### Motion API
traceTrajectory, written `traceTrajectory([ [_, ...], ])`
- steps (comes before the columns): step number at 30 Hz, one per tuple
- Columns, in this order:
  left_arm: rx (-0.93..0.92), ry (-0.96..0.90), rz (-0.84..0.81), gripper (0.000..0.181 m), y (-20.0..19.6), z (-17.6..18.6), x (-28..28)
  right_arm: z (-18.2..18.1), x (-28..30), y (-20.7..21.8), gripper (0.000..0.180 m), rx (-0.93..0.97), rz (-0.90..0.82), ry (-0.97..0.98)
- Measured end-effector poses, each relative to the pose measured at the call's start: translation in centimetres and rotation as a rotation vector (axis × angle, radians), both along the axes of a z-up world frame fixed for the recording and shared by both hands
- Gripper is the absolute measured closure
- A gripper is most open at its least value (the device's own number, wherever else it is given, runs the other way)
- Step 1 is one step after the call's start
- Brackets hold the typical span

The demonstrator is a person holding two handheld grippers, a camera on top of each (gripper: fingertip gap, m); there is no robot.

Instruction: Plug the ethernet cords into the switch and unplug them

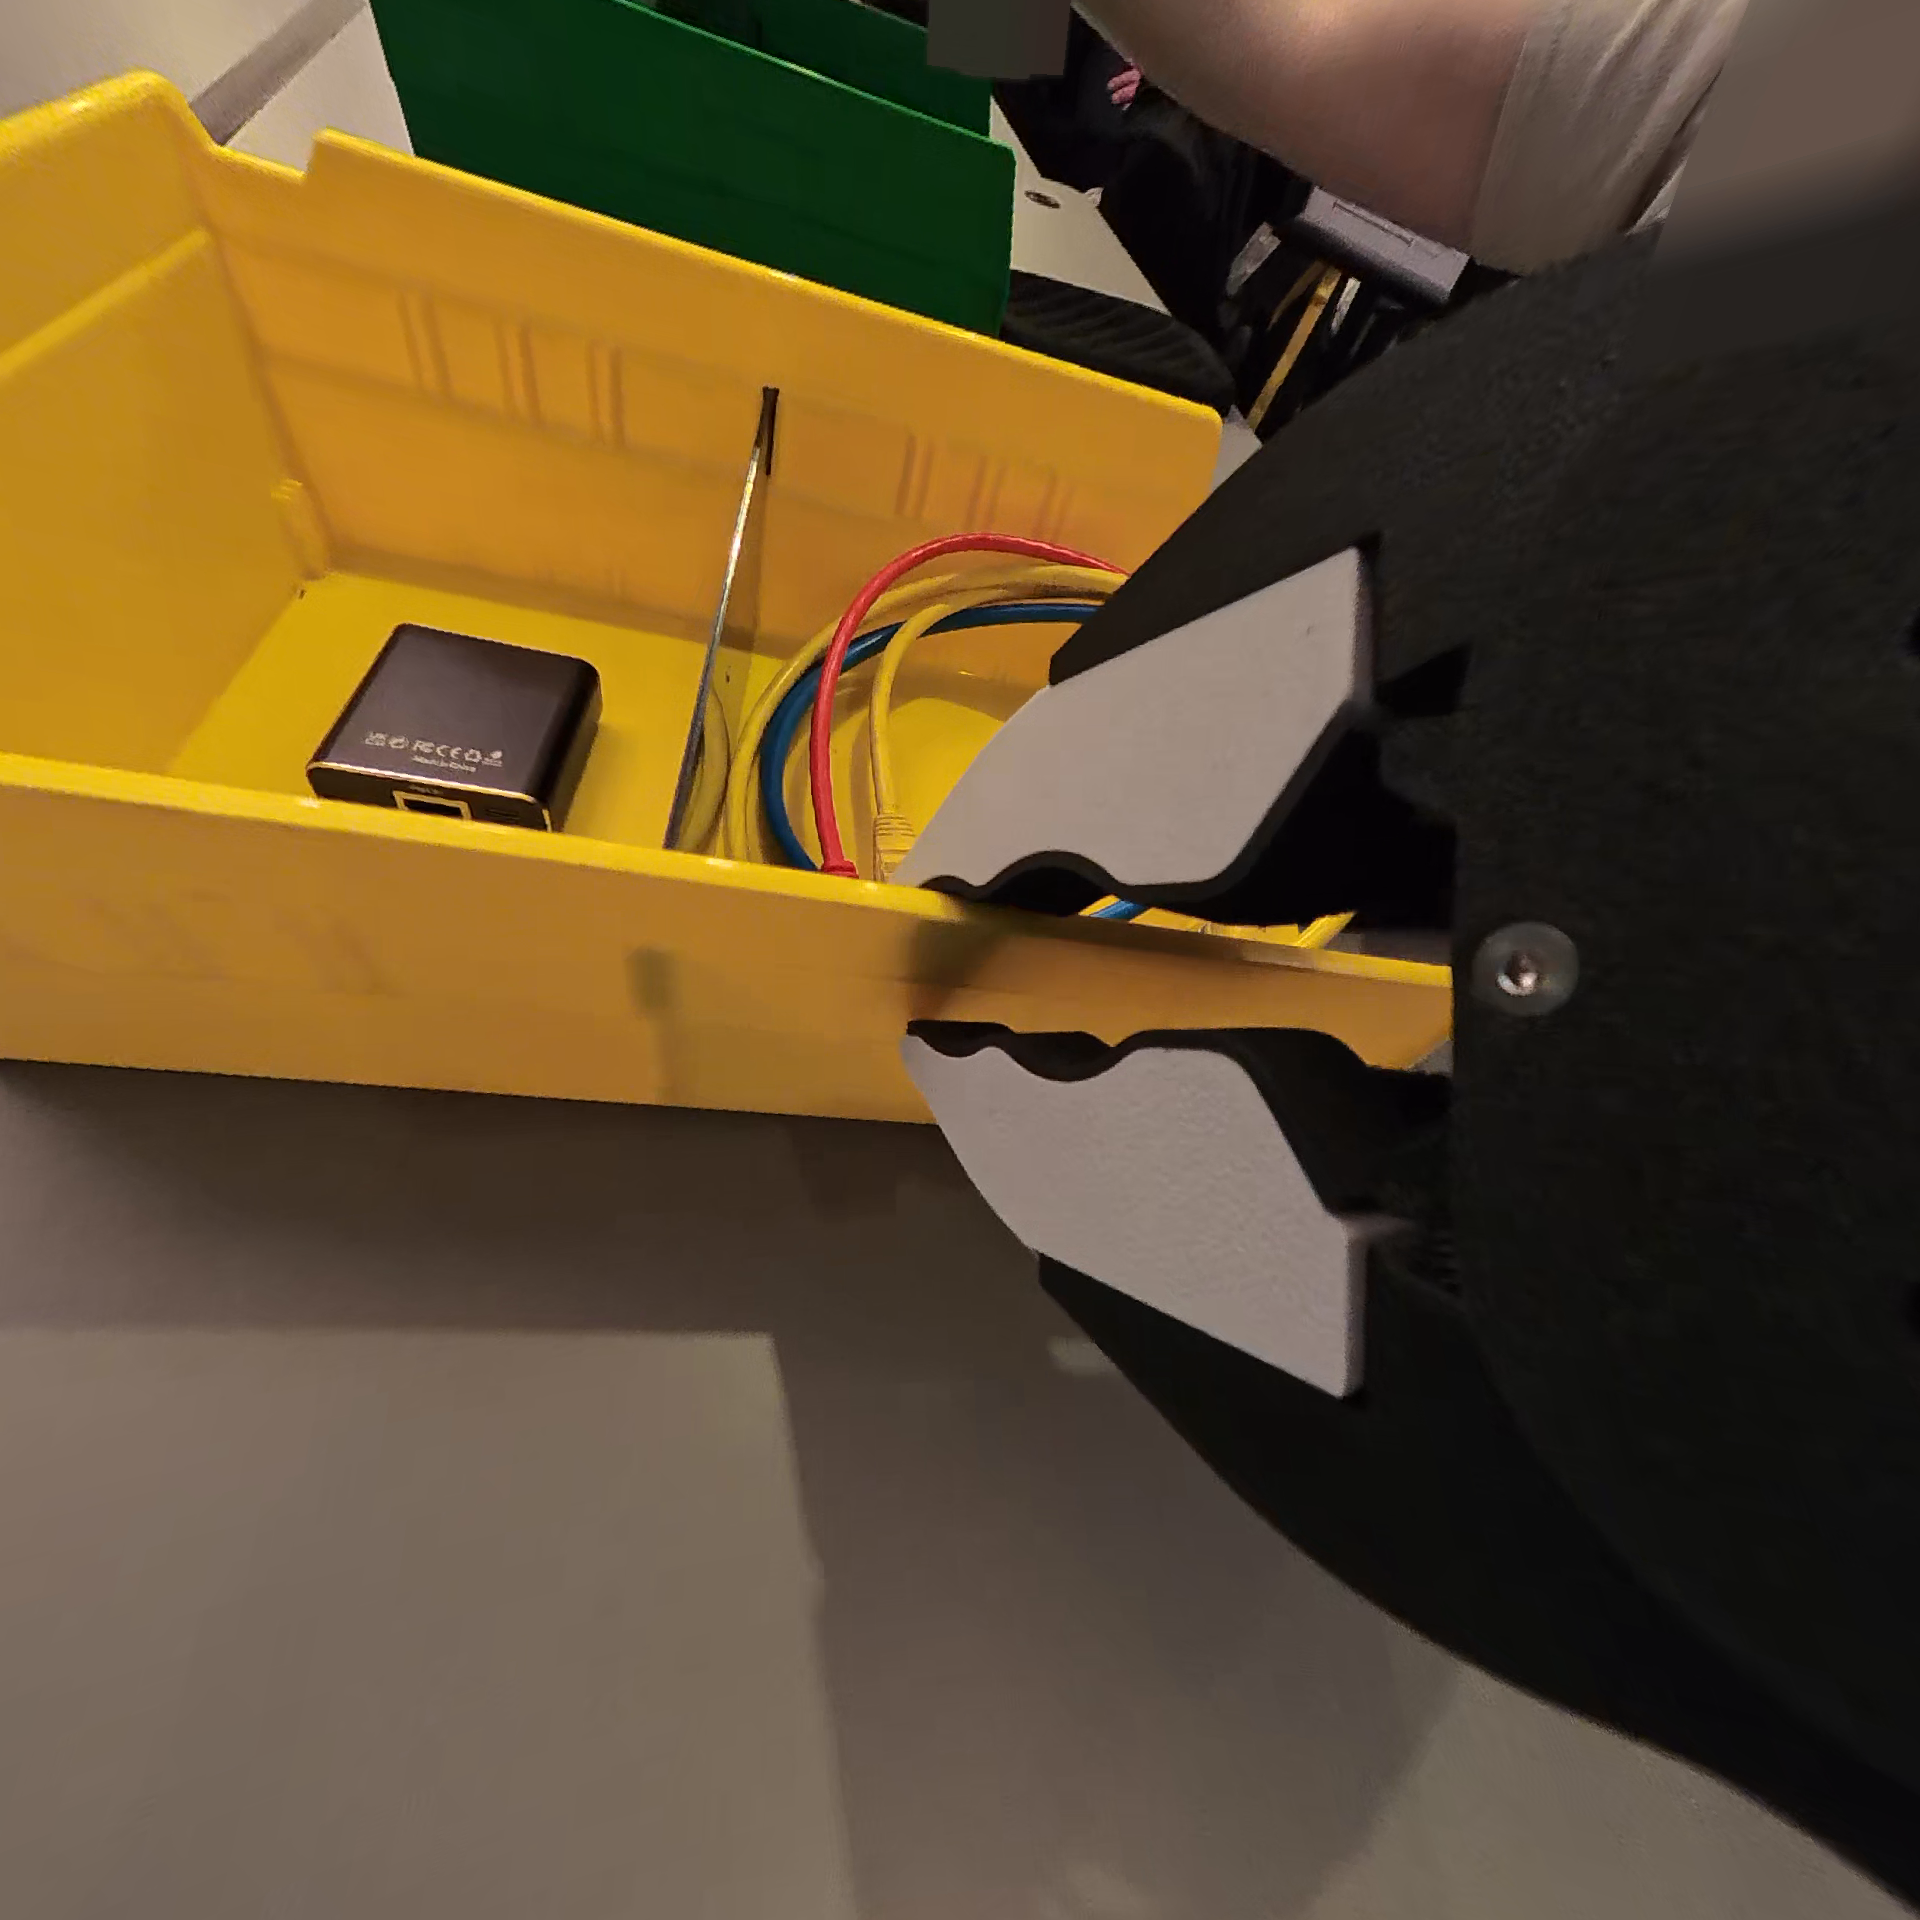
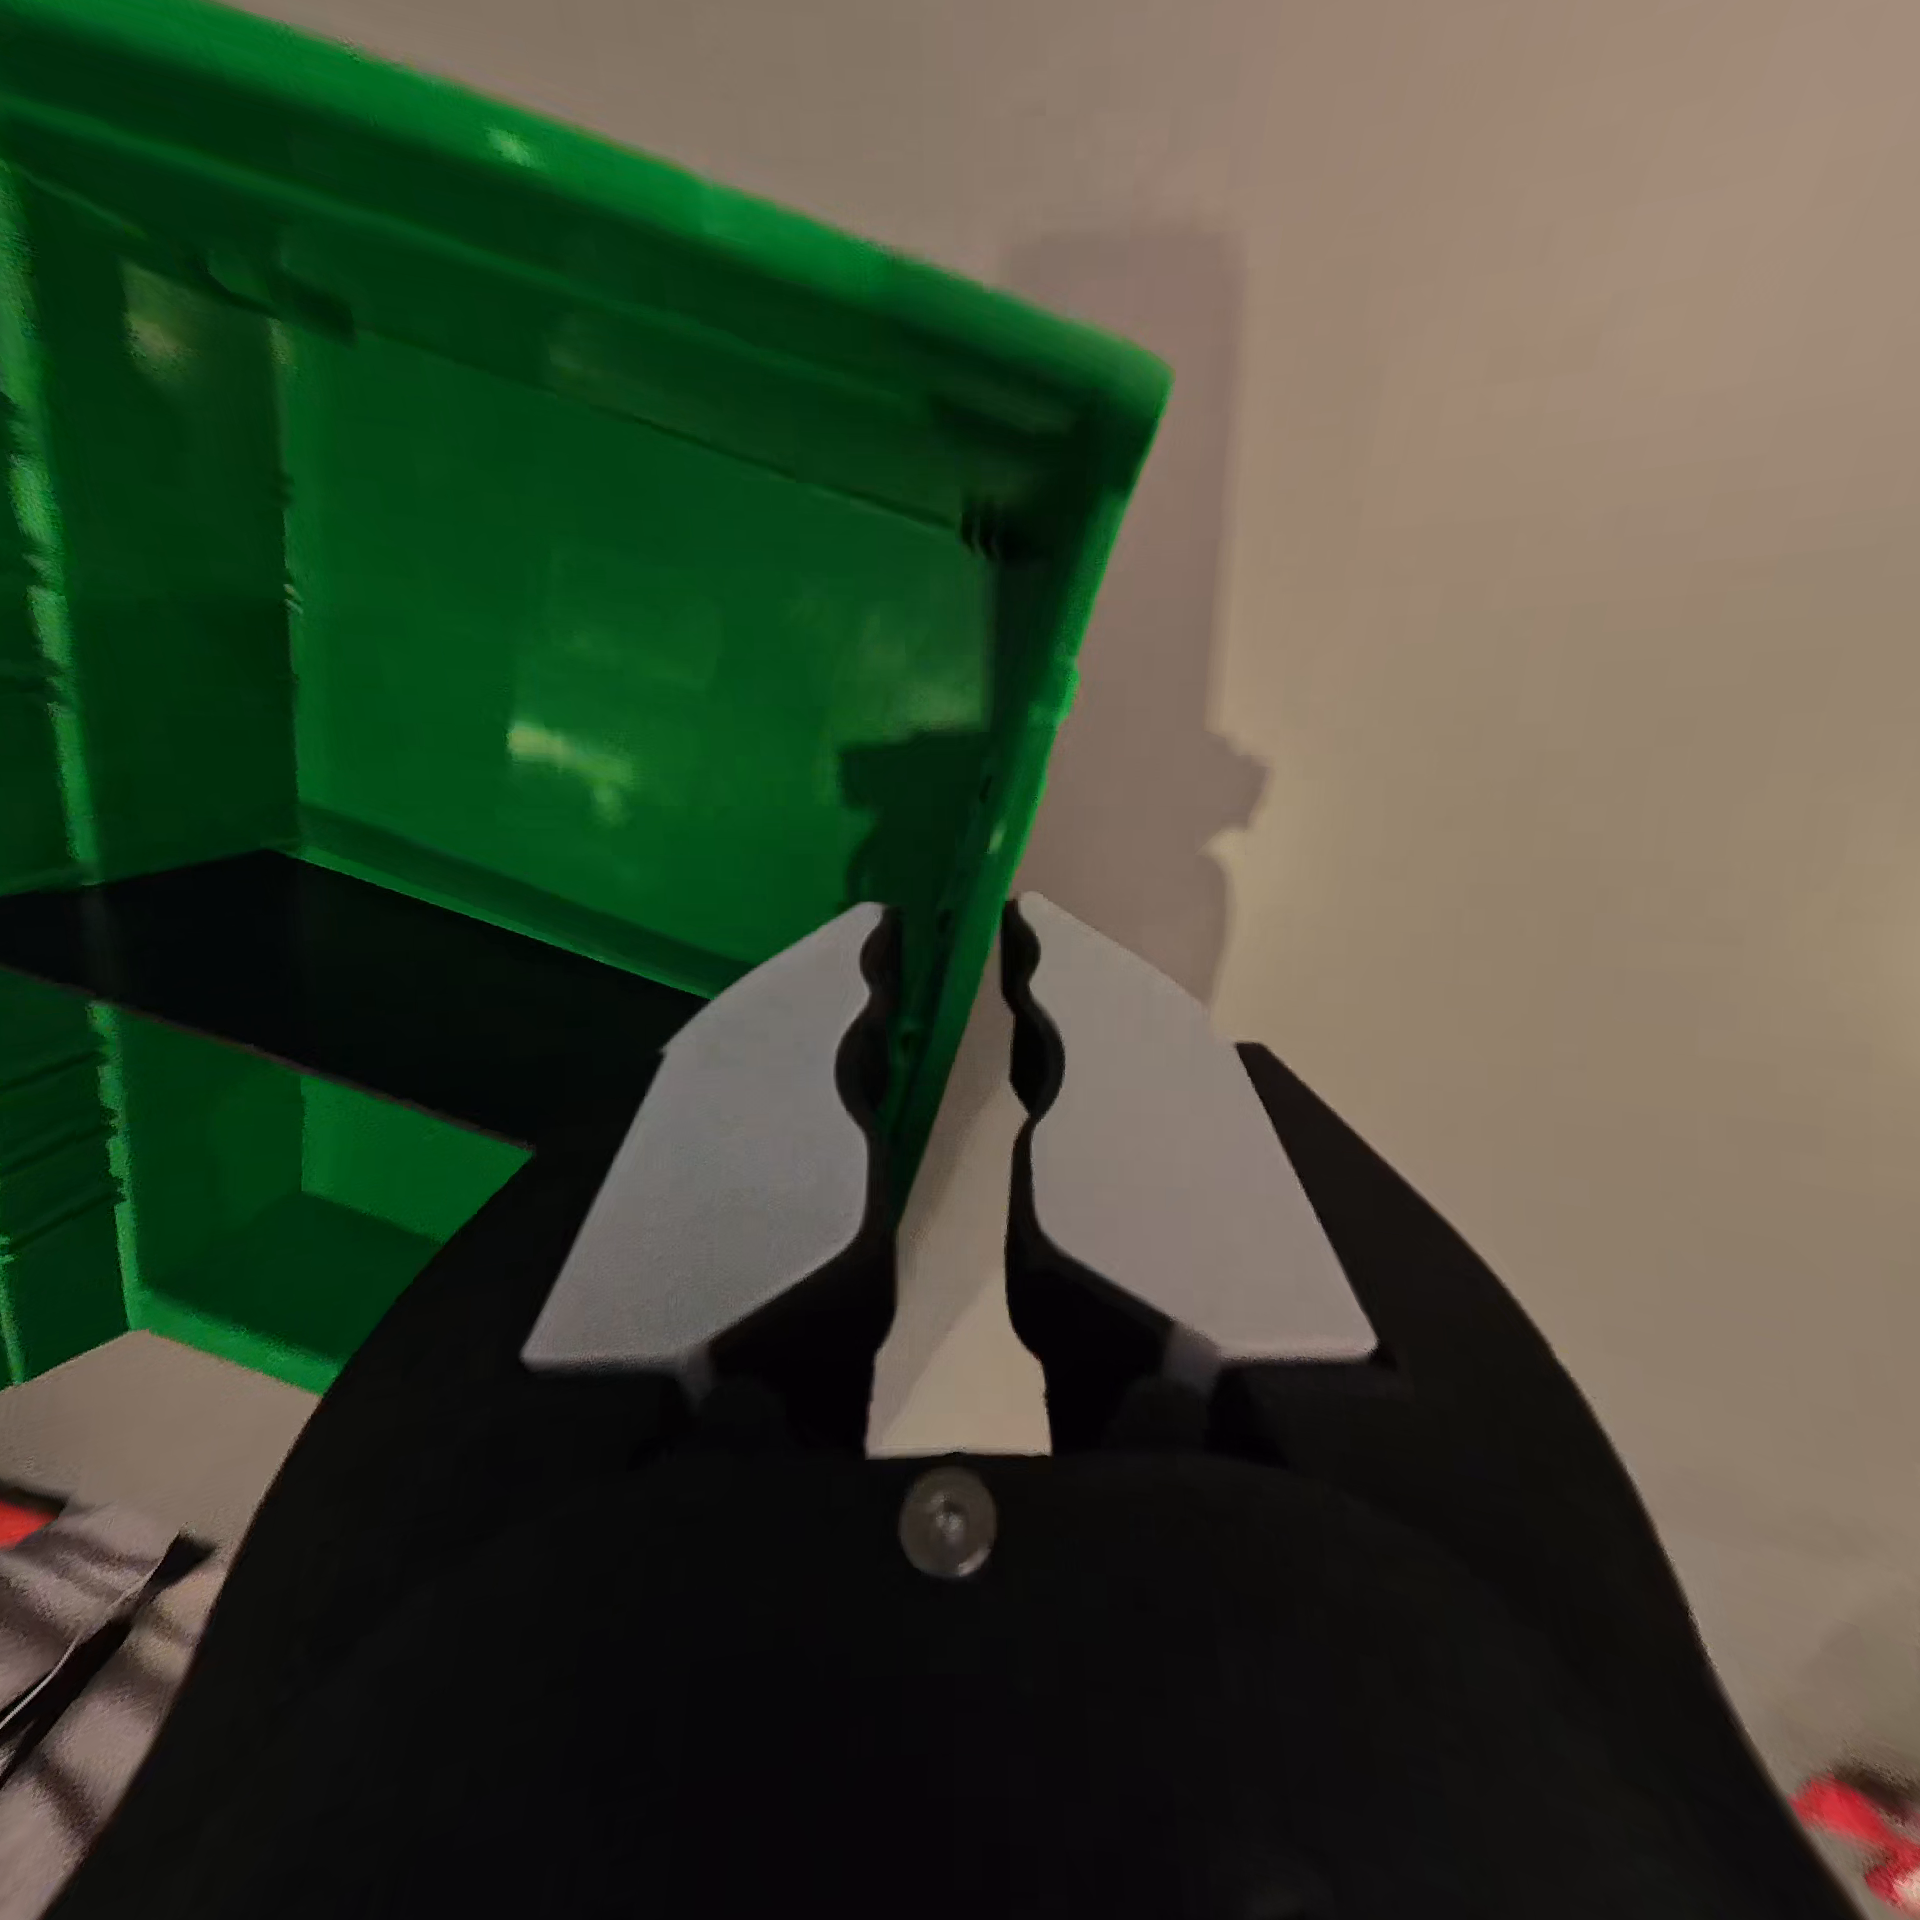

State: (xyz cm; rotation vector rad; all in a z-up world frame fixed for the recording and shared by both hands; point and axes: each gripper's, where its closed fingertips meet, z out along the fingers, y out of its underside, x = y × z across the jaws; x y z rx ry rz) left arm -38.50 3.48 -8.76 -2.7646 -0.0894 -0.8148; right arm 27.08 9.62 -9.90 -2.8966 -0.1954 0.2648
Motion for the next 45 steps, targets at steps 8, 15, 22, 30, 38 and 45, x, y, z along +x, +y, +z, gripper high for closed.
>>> traceTrajectory([
  [8,0.079,-0.041,0.030,0.163,2.1,0.1,0.1,4.4,-1.2,-3.4,0.148,0.289,-0.005,0.116],
  [15,0.117,-0.102,0.116,0.160,3.2,0.2,-0.5,6.7,-0.5,-6.4,0.155,0.534,-0.052,0.095],
  [22,0.132,-0.097,0.234,0.160,3.3,0.2,-2.7,5.6,-0.3,-8.7,0.153,0.467,-0.016,0.011],
  [30,0.081,-0.097,0.245,0.159,1.8,0.2,-2.9,4.7,0.2,-10.3,0.153,0.413,-0.019,-0.084],
  [38,0.000,-0.054,0.059,0.161,-0.7,0.2,-0.7,4.1,-0.7,-10.4,0.138,0.382,-0.047,-0.001],
  [45,0.004,-0.061,0.054,0.161,-0.4,0.2,-0.5,1.7,-1.1,-10.9,0.129,0.245,-0.048,-0.055],
])
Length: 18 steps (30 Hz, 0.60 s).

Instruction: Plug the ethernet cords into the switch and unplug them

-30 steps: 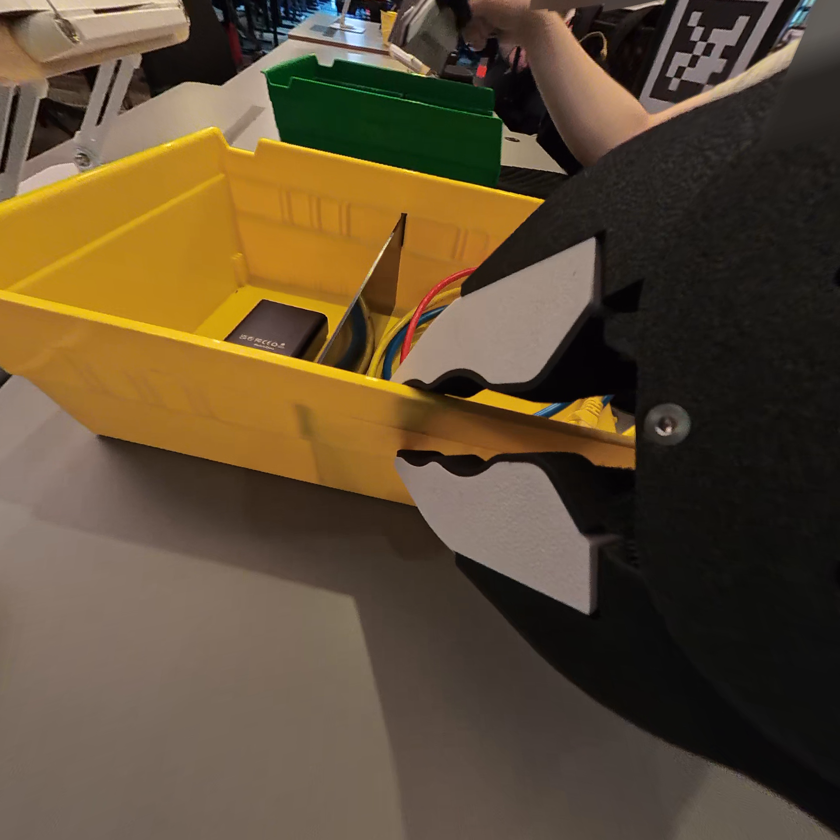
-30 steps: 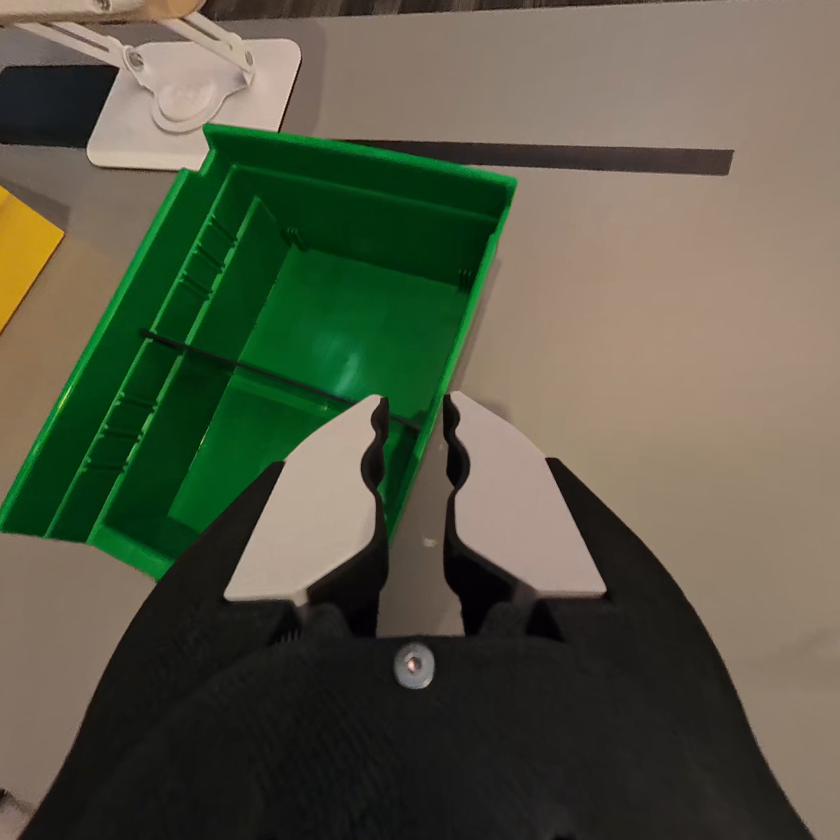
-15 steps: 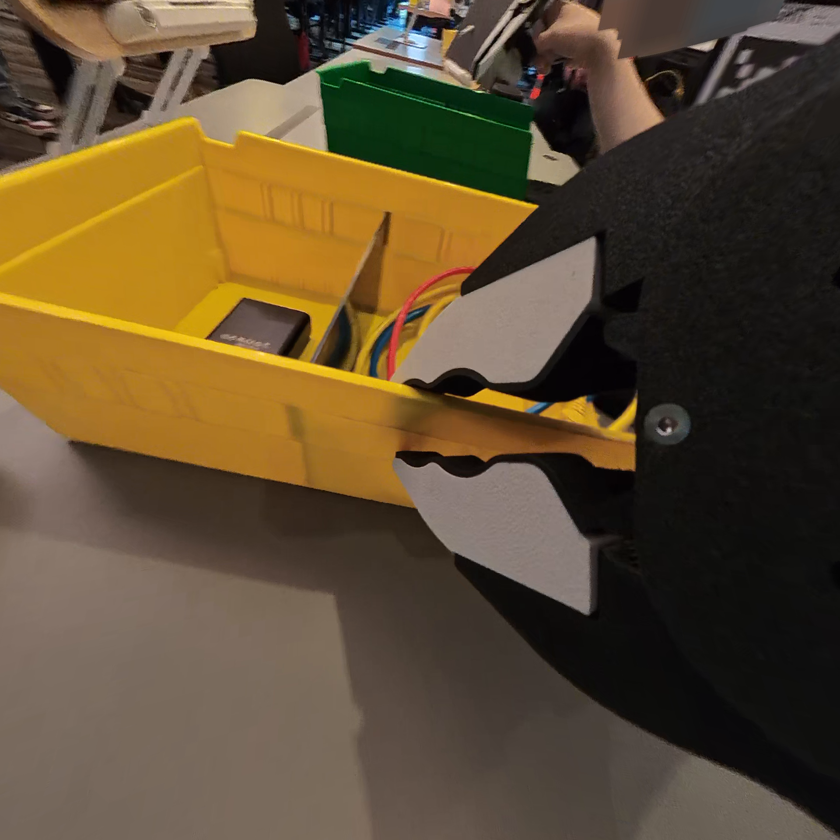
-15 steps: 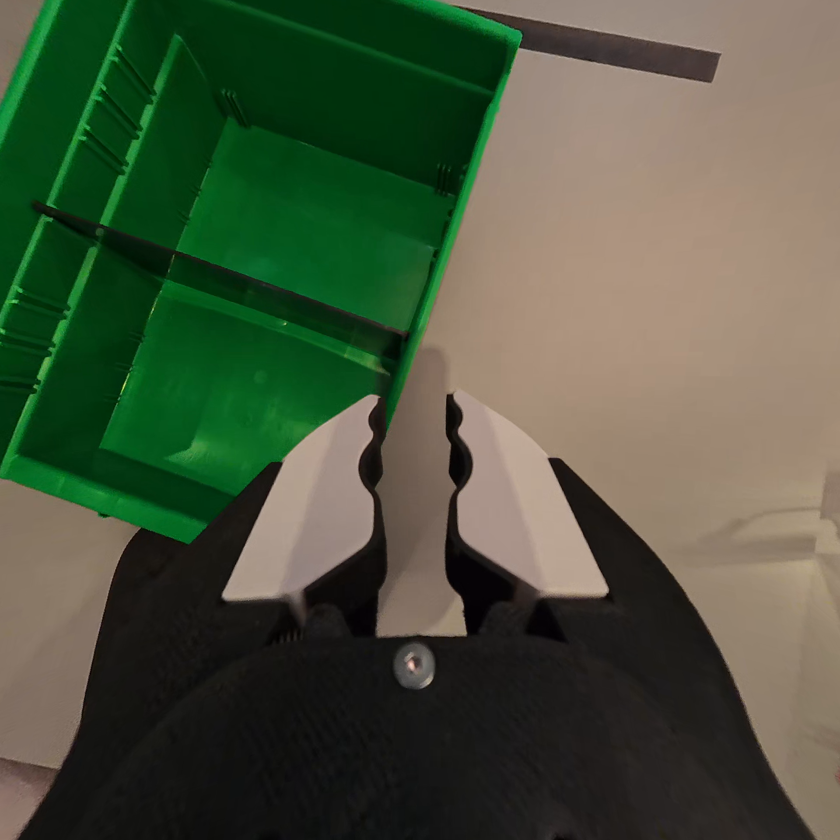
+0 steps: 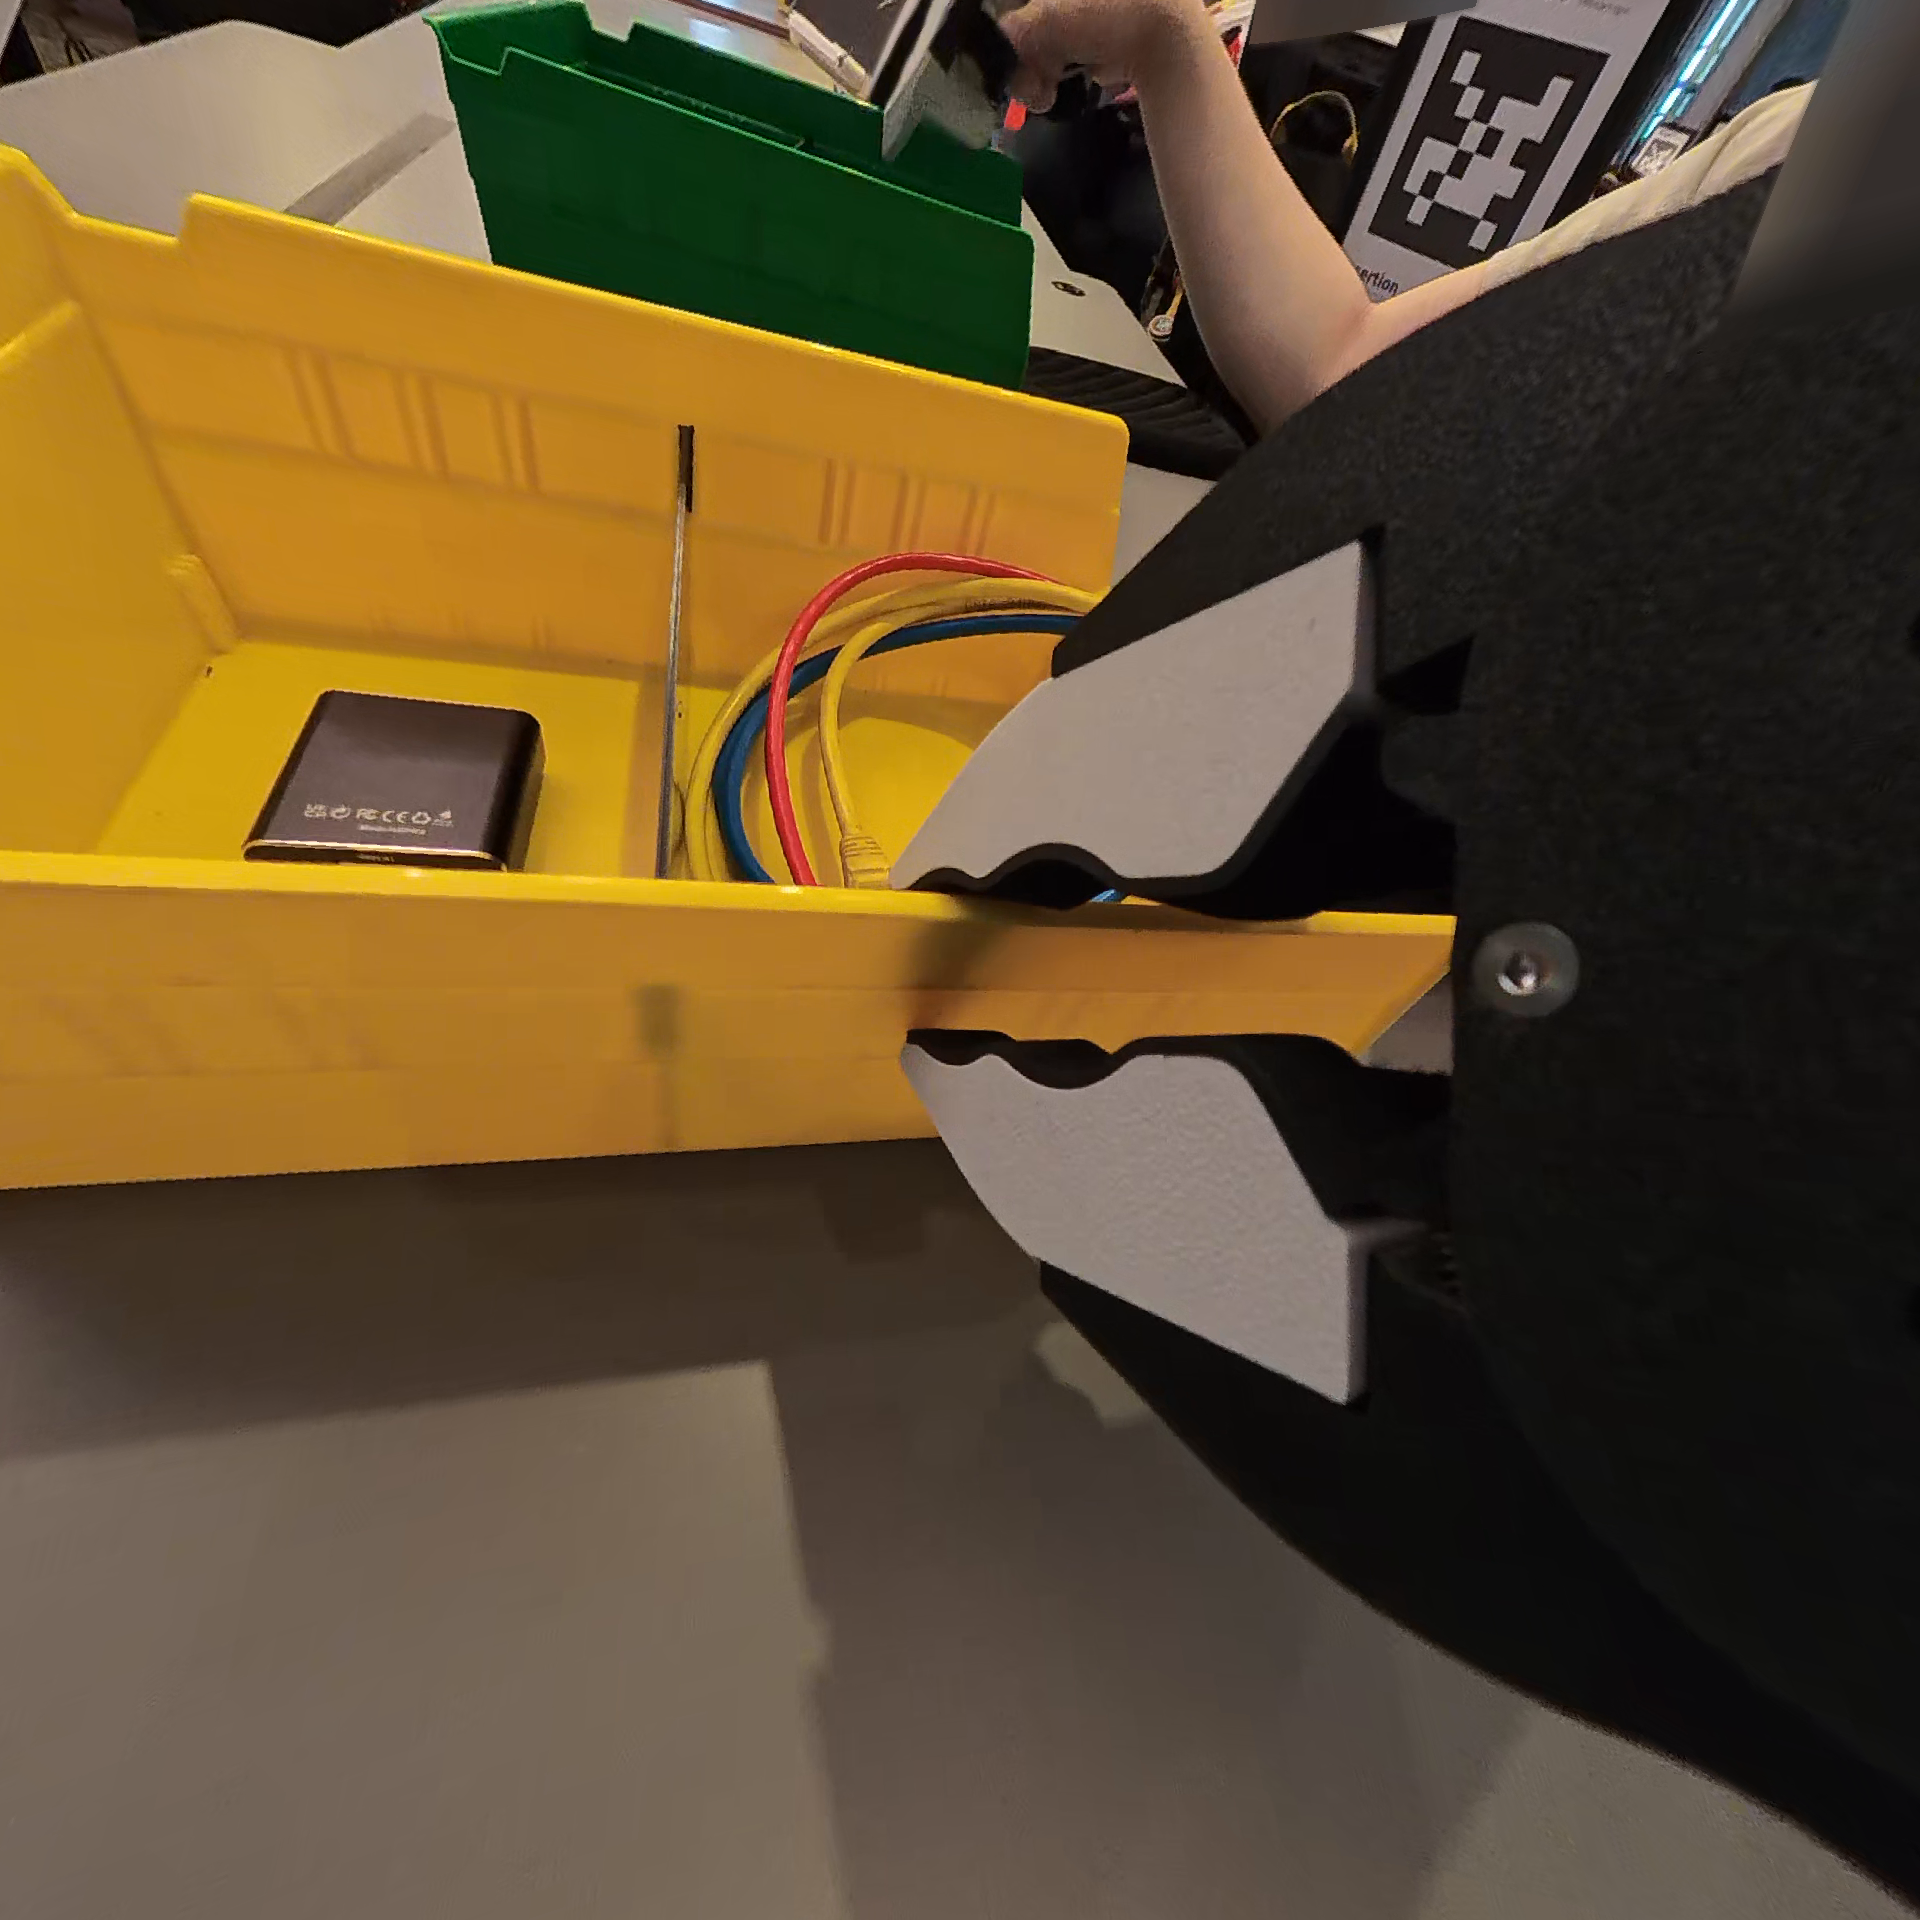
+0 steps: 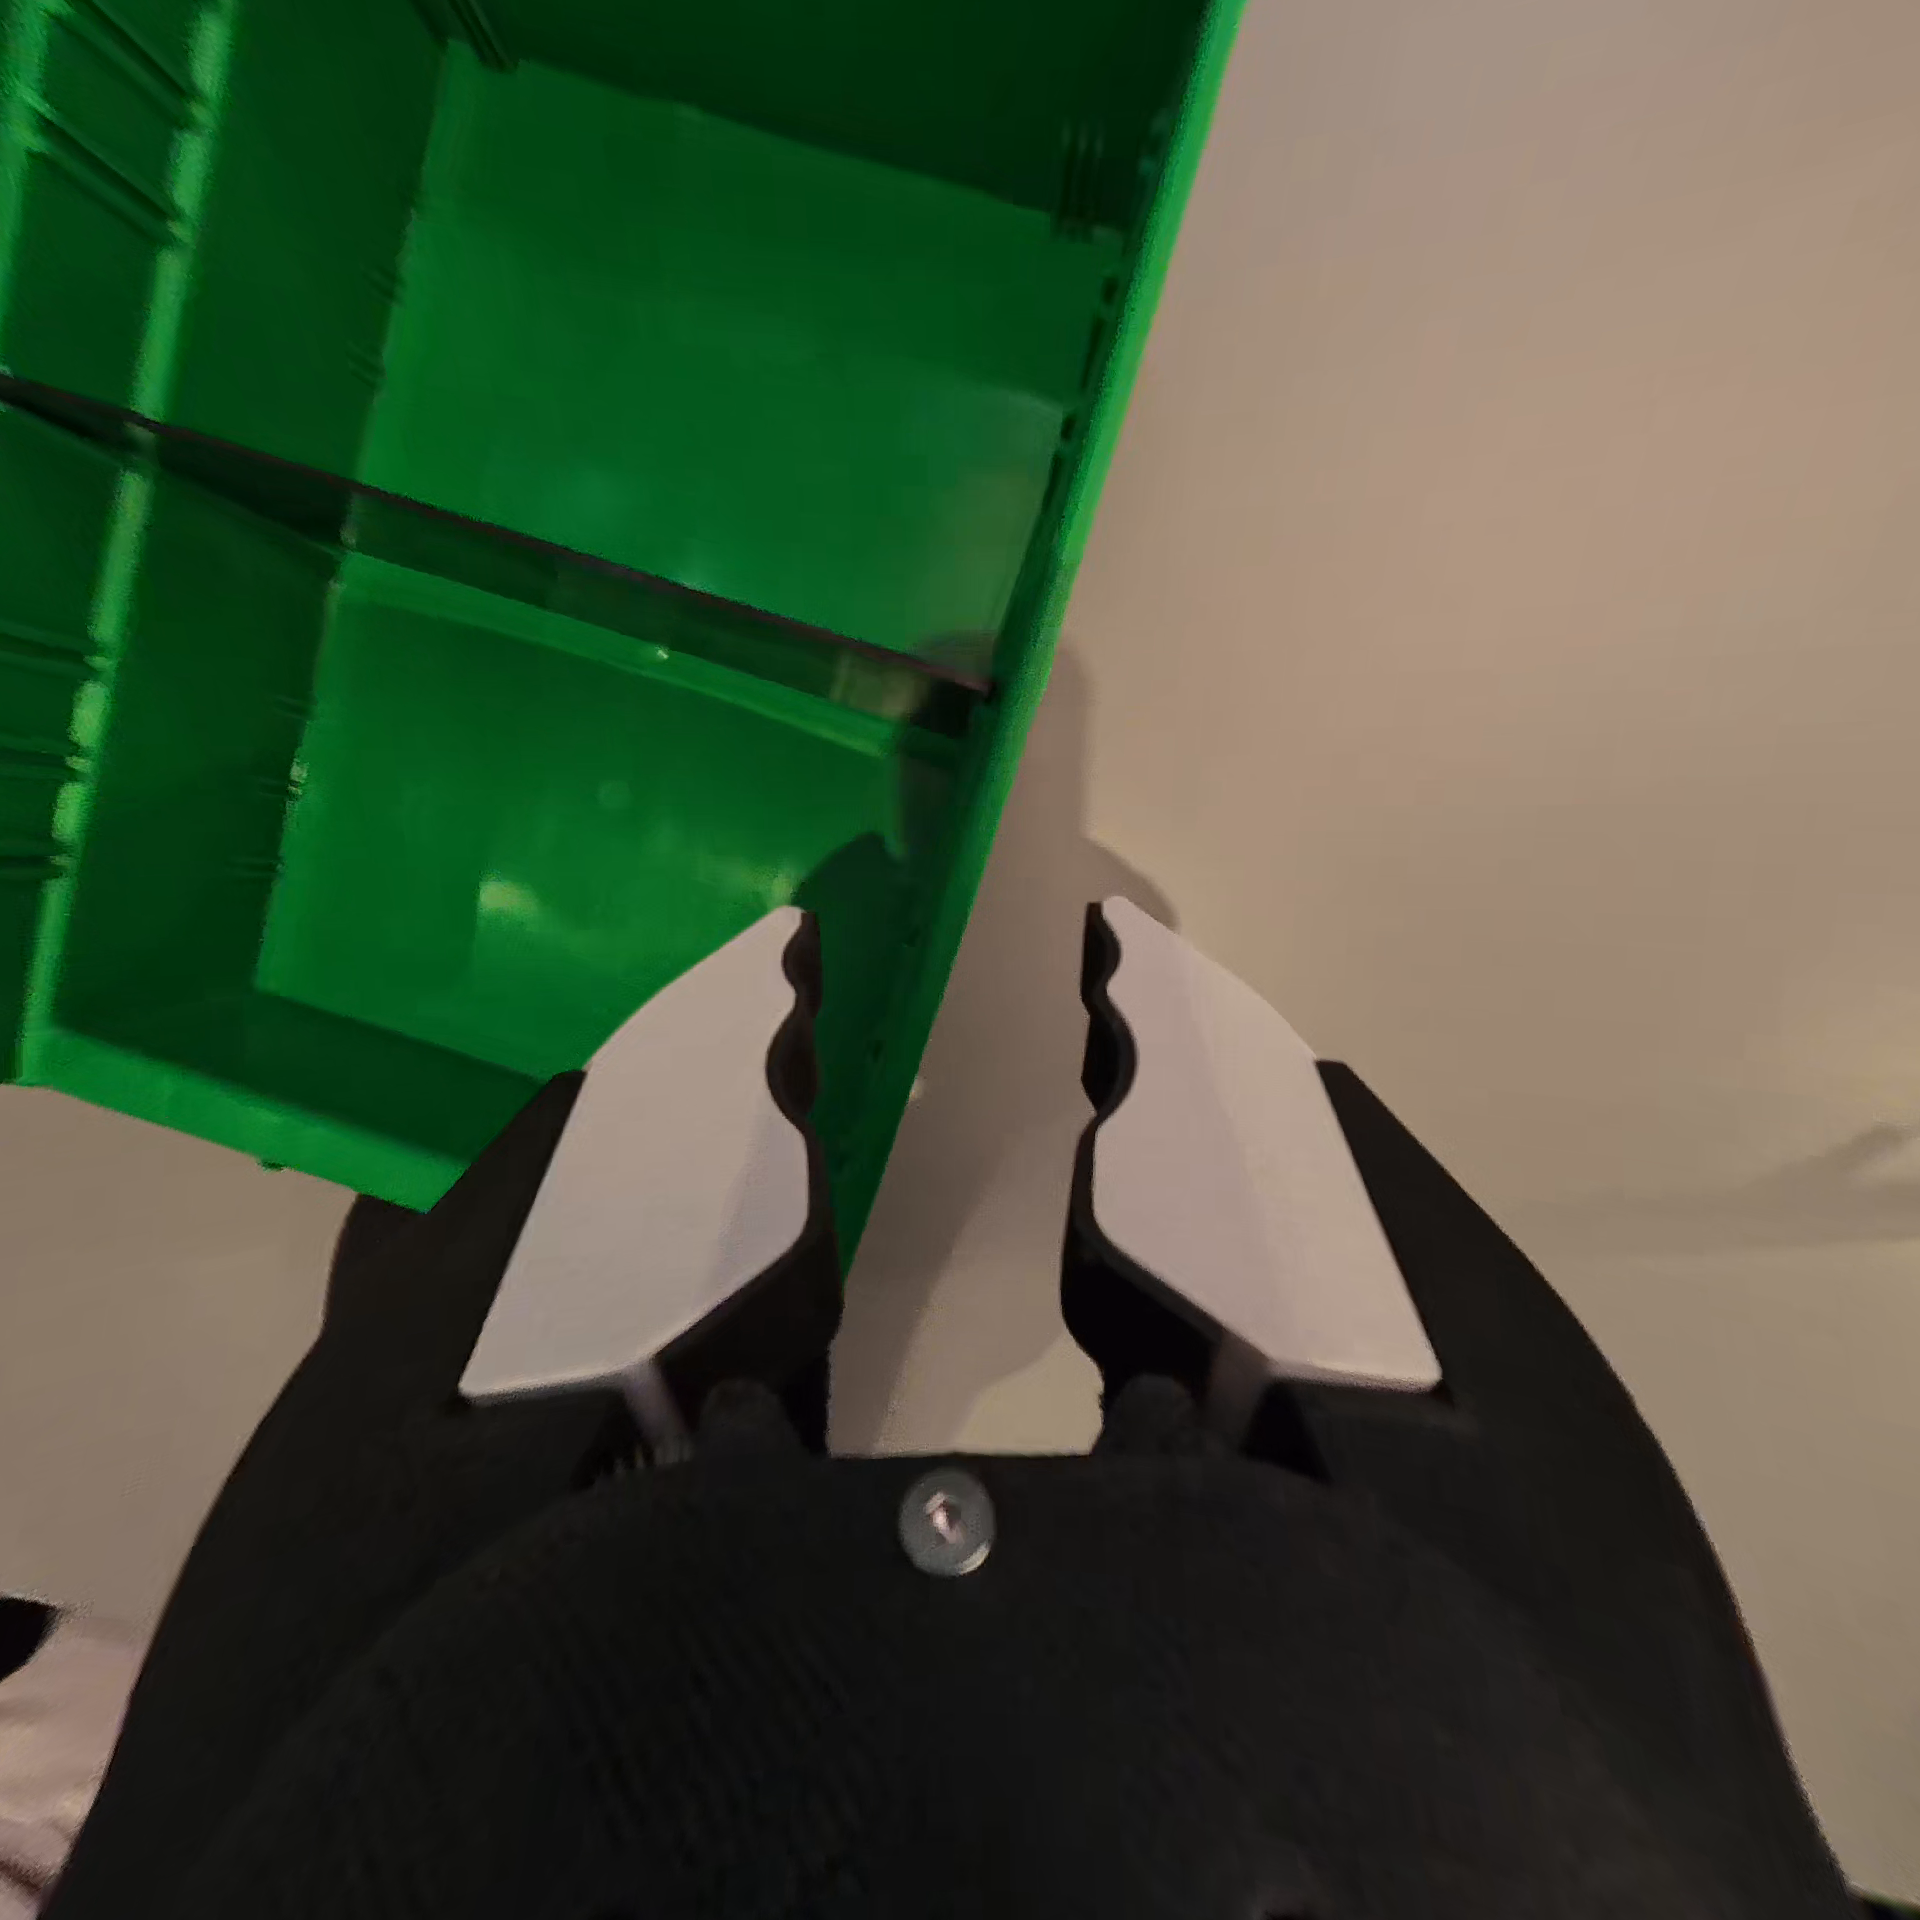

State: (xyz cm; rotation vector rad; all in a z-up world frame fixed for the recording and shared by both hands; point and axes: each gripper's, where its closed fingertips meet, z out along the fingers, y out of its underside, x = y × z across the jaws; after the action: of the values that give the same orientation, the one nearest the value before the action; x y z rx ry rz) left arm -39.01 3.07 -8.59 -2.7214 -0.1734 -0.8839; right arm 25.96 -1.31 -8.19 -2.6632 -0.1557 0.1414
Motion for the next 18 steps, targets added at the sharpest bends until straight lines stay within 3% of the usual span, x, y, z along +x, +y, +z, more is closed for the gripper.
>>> traceTrajectory([
  [6,-0.005,-0.015,-0.018,0.160,0.2,0.0,0.2,-2.6,-0.5,0.1,0.165,-0.115,0.044,-0.036],
  [18,-0.003,-0.012,-0.025,0.160,0.5,0.0,0.3,-2.8,0.9,2.3,0.171,-0.133,0.009,0.018],
])
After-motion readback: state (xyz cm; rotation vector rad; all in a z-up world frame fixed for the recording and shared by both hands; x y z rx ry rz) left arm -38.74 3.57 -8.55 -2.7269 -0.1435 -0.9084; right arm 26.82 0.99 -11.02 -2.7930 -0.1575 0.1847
